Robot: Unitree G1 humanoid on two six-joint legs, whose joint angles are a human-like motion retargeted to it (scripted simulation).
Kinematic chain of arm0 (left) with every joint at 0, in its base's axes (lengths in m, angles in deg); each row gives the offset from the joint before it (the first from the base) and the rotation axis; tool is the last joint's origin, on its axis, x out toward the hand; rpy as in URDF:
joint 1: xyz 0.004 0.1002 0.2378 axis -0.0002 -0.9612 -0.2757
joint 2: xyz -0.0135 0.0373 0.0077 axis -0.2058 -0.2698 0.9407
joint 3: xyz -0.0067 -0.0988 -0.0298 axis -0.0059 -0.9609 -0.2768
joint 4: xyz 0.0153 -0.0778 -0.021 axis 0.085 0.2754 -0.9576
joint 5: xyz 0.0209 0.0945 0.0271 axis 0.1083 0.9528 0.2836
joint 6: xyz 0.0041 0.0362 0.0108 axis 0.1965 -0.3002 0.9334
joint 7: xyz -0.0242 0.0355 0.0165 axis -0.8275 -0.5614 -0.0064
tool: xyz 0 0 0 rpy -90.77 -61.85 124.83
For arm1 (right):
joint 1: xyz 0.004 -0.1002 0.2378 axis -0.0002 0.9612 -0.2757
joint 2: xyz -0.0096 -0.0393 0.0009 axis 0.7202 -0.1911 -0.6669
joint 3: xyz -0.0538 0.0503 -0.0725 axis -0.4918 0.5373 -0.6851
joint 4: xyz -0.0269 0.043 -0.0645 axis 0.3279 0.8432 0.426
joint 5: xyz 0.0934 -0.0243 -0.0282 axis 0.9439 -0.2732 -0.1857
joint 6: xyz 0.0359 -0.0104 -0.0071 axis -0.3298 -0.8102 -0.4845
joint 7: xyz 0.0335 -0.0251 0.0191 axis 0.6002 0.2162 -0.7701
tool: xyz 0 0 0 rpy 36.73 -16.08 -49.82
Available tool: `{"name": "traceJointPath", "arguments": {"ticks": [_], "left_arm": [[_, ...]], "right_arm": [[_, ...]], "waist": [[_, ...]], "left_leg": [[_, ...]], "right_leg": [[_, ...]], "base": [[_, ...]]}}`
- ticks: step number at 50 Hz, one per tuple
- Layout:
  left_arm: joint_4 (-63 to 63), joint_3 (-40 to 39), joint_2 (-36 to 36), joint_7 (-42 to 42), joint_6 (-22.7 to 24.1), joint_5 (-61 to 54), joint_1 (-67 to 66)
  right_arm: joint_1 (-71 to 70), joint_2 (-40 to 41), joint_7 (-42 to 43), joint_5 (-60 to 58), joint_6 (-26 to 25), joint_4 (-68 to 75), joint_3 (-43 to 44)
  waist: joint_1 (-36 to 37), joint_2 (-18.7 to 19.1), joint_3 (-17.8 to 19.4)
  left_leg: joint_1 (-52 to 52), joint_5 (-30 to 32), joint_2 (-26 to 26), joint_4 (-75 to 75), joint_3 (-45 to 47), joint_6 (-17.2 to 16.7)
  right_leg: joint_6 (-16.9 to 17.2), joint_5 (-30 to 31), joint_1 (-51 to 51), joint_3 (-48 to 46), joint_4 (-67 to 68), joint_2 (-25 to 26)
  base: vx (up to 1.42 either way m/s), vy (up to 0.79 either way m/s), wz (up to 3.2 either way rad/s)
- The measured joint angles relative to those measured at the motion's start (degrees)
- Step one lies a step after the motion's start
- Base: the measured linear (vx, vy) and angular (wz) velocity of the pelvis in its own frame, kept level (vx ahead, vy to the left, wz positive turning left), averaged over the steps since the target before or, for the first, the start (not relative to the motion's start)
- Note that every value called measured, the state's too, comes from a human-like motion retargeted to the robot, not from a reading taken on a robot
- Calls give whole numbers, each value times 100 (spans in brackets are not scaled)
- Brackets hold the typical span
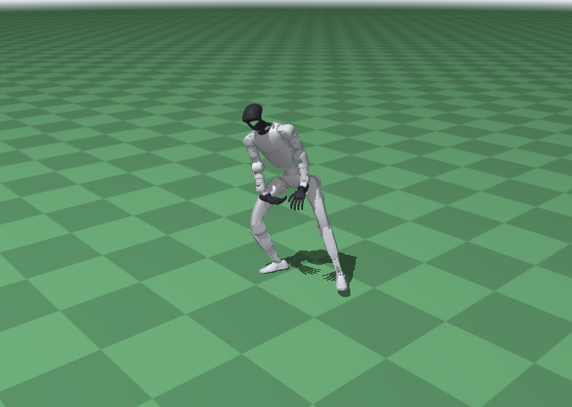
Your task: Kungfu
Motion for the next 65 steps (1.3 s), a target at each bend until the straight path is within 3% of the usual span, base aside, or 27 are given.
{"name": "traceJointPath", "arguments": {"ticks": [7,14,20,26,28,31,33,35,37,39,40,42,45,49,51,55,58,60,62,65], "left_arm": [[-372,-43,-192,-176,-460,-205,-70],[-531,-749,-89,-495,-634,-958,-404],[-255,-1544,-177,-1306,-405,-2425,-768],[-428,-2227,-142,-1957,21,-3629,-1010],[-551,-2456,-199,-2099,198,-3796,-1046],[-755,-2785,-330,-2475,517,-3946,-1088],[-879,-3042,-456,-3105,835,-4104,-1077],[-952,-3359,-656,-4389,1144,-4634,-954],[-992,-3631,-943,-6135,1056,-5609,-717],[-1062,-3731,-1330,-7670,528,-6638,-414],[-1103,-3719,-1537,-8332,186,-7115,-241],[-1206,-3478,-1945,-9138,-340,-7759,173],[-1291,-2806,-2356,-9492,-556,-8027,1014],[-1300,-1498,-2379,-9974,-709,-7593,2113],[-1209,-873,-2135,-10425,-892,-7553,2595],[-964,160,-1266,-11388,-1224,-8120,3141],[-608,676,-431,-11915,-1470,-8679,3115],[-315,878,127,-12018,-2001,-9079,3014],[-72,887,528,-11938,-2272,-9330,2891],[161,916,792,-11792,-2231,-9187,2705]], "right_arm": [[-102,-683,373,-90,312,-256,-27],[-250,-1241,813,-713,990,-610,-76],[-227,-1256,1110,-774,1333,-930,-244],[-416,-1114,1329,-689,1745,-1434,-444],[-571,-1055,1451,-567,1895,-1634,-511],[-814,-937,1641,-373,2159,-1924,-580],[-945,-842,1761,-298,2347,-2098,-622],[-1102,-691,1877,-261,2565,-2231,-708],[-1335,-578,2002,-219,2754,-2305,-856],[-1563,-494,2147,-244,2928,-2407,-980],[-1661,-463,2220,-275,3025,-2478,-1023],[-1783,-506,2373,-346,3286,-2758,-1017],[-1805,-710,2840,-581,3820,-3311,-902],[-1362,-992,4145,-1242,4858,-4053,-774],[-1012,-1086,5045,-1715,5449,-4429,-676],[-135,-1092,7662,-3550,6476,-5174,-286],[620,-881,10401,-5135,6623,-5764,-41],[1185,-710,12611,-6390,6330,-6195,25],[1816,-629,13724,-7383,5810,-6511,126],[2632,-568,14078,-7806,5738,-6677,156]], "waist": [[226,-152,-74],[265,-324,-235],[561,-569,-592],[933,-869,-964],[1135,-898,-1050],[1601,-889,-1165],[1868,-929,-1320],[1985,-890,-1537],[1982,-781,-1723],[1833,-717,-1882],[1739,-742,-1941],[1615,-699,-2021],[1218,-422,-2085],[721,-390,-2093],[478,-460,-2049],[-143,-450,-1855],[-654,-331,-1527],[-985,-220,-1287],[-1272,-165,-983],[-1574,-143,-639]], "left_leg": [[30,-39,499,359,-132,13],[62,-246,529,648,-21,192],[93,-531,537,970,862,675],[-286,-823,603,1912,2221,1267],[-460,-1129,591,2227,2114,1349],[-568,-1728,447,2548,1373,1185],[-672,-2073,280,2798,1040,1236],[-714,-2361,293,3006,1049,1332],[-643,-2583,141,3032,920,1390],[-578,-2672,-129,2967,753,1490],[-521,-2673,-302,2892,734,1571],[-379,-2487,-506,2577,478,1669],[-267,-2272,-756,2324,-509,1672],[528,-2119,-1530,1724,-821,1928],[1014,-2038,-1880,1382,-871,2021],[1750,-1947,-2380,1042,-1534,2207],[2278,-1927,-2608,976,-2010,2298],[2569,-1924,-2616,951,-2236,2271],[2876,-1934,-2566,925,-2334,2221],[3218,-1930,-2473,880,-2357,2202]], "right_leg": [[119,467,420,86,-509,672],[359,870,845,202,-963,787],[245,964,1671,-244,-1615,549],[225,1678,2433,-684,-2499,263],[197,1925,2733,-847,-2837,297],[256,2426,3322,-1144,-3457,462],[383,2925,3727,-1402,-3917,511],[470,3568,4161,-1731,-4379,636],[313,4227,4575,-1853,-4778,832],[171,4531,4706,-1094,-4819,1095],[277,4513,4650,-354,-4709,1230],[521,3799,4378,1291,-4315,2021],[521,2771,4209,1937,-3837,3391],[483,1982,3754,2161,-3269,3576],[251,1764,3436,2306,-3203,3592],[-314,2087,2694,2677,-3748,3860],[-783,3091,2183,2858,-4509,3900],[-1202,3281,1848,2852,-5047,3944],[-1289,3107,1606,2628,-5565,3968],[-1234,2859,1221,2234,-6088,3953]], "base": [[21,6,-33],[21,22,-4],[28,26,39],[35,43,87],[40,48,55],[51,48,7],[72,79,14],[60,66,51],[55,82,91],[47,54,147],[45,40,162],[44,27,170],[42,8,214],[50,40,198],[46,31,170],[37,9,178],[29,10,149],[21,8,105],[21,7,67],[12,-1,19]]}}
